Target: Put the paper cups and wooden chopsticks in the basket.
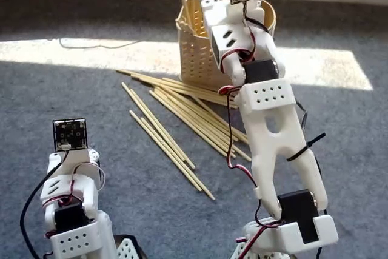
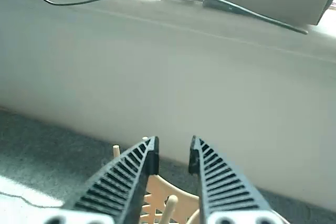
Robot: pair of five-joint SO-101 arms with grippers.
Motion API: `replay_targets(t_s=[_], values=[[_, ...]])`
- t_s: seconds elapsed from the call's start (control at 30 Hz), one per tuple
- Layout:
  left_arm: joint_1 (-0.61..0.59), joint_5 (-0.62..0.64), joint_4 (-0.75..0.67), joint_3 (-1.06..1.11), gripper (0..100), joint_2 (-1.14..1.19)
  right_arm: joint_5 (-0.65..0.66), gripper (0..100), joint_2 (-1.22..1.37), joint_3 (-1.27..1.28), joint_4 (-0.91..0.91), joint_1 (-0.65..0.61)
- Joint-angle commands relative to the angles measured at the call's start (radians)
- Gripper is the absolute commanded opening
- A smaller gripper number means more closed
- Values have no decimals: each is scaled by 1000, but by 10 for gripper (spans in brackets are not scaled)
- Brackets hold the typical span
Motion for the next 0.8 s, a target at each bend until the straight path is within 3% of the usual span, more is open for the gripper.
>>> replay_targets(t_s=[0.0, 0.47, 0.77], values=[[-5, -6, -20, 16, 8, -5, -3, 111, -24, -4, -21, 12], [-5, -6, -20, 16, 8, -5, -2, 111, -352, 182, -16, 4], [-5, -6, -20, 16, 8, -5, 0, 111, -581, 278, 397, -119]])
